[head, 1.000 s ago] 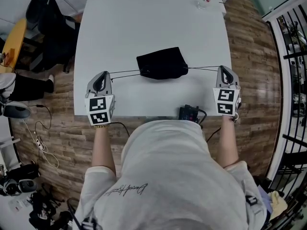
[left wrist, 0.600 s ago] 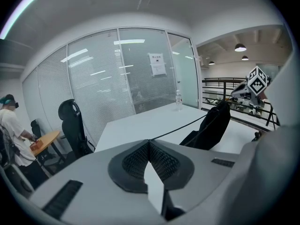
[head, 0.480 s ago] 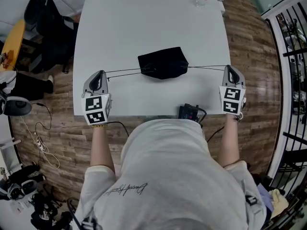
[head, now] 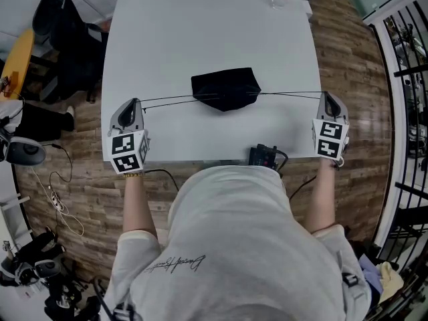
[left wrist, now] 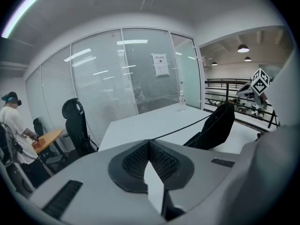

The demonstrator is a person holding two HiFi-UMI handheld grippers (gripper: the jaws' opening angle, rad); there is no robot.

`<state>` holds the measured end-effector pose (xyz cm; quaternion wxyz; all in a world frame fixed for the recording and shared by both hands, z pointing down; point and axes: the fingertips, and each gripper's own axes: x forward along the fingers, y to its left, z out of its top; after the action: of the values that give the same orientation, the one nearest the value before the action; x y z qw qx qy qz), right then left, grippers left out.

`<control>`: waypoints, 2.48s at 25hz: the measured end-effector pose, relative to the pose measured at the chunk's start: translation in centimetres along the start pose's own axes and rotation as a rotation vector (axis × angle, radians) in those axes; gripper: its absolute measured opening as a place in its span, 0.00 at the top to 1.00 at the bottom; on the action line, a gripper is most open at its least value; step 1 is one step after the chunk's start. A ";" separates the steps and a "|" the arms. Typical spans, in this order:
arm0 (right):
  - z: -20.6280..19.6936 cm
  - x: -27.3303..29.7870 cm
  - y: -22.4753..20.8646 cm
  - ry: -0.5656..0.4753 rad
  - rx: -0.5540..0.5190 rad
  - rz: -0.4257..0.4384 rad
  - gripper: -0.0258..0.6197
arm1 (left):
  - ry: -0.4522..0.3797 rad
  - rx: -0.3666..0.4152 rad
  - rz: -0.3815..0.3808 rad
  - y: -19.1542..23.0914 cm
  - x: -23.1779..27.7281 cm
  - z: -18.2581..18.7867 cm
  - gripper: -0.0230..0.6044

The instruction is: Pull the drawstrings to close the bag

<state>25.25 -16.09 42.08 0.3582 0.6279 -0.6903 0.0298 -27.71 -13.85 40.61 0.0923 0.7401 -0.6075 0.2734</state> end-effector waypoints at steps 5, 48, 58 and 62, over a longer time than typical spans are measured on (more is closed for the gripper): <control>-0.3 -0.1 -0.4 0.004 0.000 -0.010 0.92 | -0.002 -0.027 -0.010 0.3 0.0 -0.1 0.94; 3.0 -1.4 14.3 -0.146 0.241 0.510 0.92 | -0.035 -0.282 -0.388 -12.5 0.5 -1.5 0.94; 7.6 -5.3 18.7 -0.236 0.291 0.626 0.92 | -0.183 -0.306 -0.406 -16.6 -2.3 3.1 0.94; 8.6 -6.0 19.1 -0.257 0.293 0.639 0.92 | -0.207 -0.290 -0.401 -16.8 -2.5 4.1 0.94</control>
<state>4.02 -11.26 40.32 0.1477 0.4238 -0.8793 0.1595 -10.80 -9.49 39.17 0.1871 0.8488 -0.4876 0.0828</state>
